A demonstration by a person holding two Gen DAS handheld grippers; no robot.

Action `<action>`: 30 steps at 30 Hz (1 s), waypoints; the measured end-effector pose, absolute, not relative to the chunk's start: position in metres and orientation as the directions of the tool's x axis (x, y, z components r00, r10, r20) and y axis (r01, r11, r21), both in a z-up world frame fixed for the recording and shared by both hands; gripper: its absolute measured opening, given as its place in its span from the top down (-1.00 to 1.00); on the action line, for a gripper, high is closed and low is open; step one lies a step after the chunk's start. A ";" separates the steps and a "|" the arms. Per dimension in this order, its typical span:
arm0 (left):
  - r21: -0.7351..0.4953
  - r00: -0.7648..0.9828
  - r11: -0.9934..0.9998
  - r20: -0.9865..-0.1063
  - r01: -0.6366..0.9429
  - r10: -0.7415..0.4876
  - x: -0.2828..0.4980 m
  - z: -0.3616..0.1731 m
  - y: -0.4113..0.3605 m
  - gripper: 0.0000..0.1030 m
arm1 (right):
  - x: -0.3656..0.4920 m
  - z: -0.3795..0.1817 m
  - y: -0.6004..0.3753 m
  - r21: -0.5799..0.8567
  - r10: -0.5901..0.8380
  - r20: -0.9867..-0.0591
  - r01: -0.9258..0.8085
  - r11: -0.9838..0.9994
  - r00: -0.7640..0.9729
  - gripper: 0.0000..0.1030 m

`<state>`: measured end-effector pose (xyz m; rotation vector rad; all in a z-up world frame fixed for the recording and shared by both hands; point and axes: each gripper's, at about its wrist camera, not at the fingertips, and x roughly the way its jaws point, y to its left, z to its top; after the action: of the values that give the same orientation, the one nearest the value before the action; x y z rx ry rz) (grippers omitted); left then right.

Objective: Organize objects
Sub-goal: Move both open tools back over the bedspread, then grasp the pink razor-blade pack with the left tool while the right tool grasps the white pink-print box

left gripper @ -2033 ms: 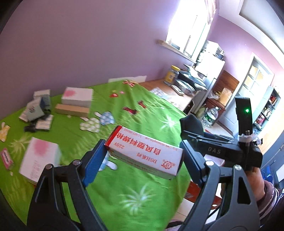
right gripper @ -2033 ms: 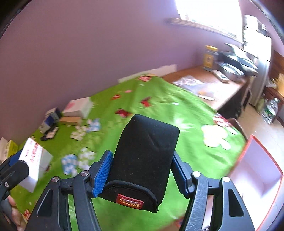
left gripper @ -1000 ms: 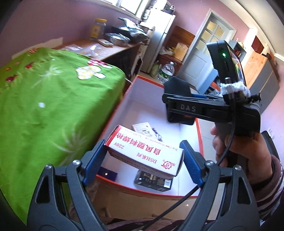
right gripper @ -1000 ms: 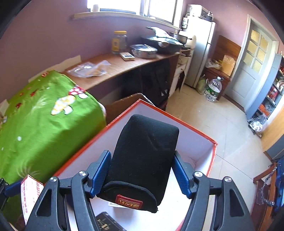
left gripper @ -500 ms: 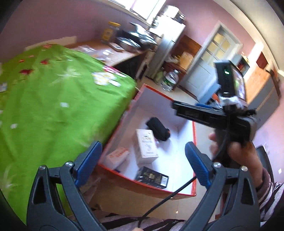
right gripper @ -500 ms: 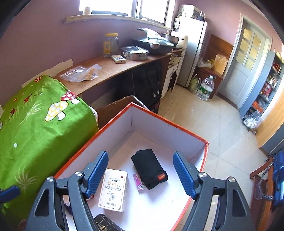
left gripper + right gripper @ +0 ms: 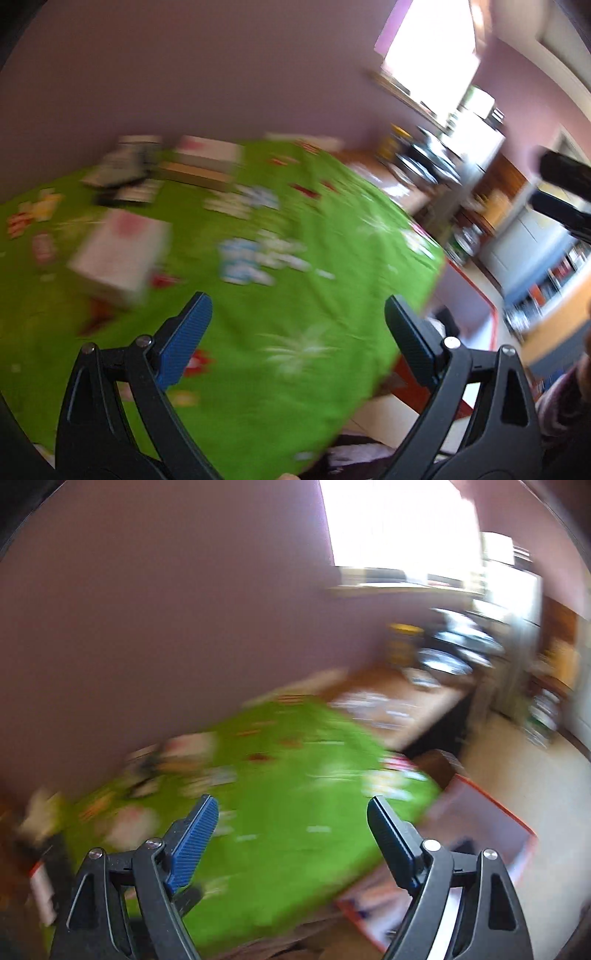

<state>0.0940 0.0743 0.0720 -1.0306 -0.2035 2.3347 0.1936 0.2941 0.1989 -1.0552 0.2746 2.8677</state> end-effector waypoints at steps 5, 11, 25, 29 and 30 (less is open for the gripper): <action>-0.330 -0.602 -0.893 -0.660 -0.305 0.449 0.067 0.062 0.028 -0.86 | 0.192 0.219 0.245 0.062 -0.072 -0.606 0.043 -0.997 -0.792 -0.65; -0.299 -0.616 -0.911 -0.671 -0.285 0.413 0.051 0.055 0.002 -0.86 | 0.180 0.217 0.251 0.122 -0.103 -0.604 0.036 -0.992 -0.790 -0.65; -0.224 -0.607 -0.948 -0.728 -0.227 0.318 0.010 0.047 -0.028 -0.86 | 0.156 0.213 0.235 0.138 -0.120 -0.597 0.047 -0.989 -0.793 -0.65; -0.212 -0.609 -0.956 -0.737 -0.204 0.293 0.001 0.044 -0.039 -0.86 | 0.147 0.212 0.225 0.138 -0.129 -0.602 0.057 -0.989 -0.788 -0.65; -0.207 -0.609 -0.958 -0.741 -0.196 0.285 -0.001 0.043 -0.041 -0.86 | 0.145 0.212 0.223 0.137 -0.131 -0.600 0.059 -0.989 -0.789 -0.65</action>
<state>-0.0015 -0.0410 0.0432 -1.2217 -0.1523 2.5952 0.1446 0.2229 0.2117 -1.0415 0.1806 3.0652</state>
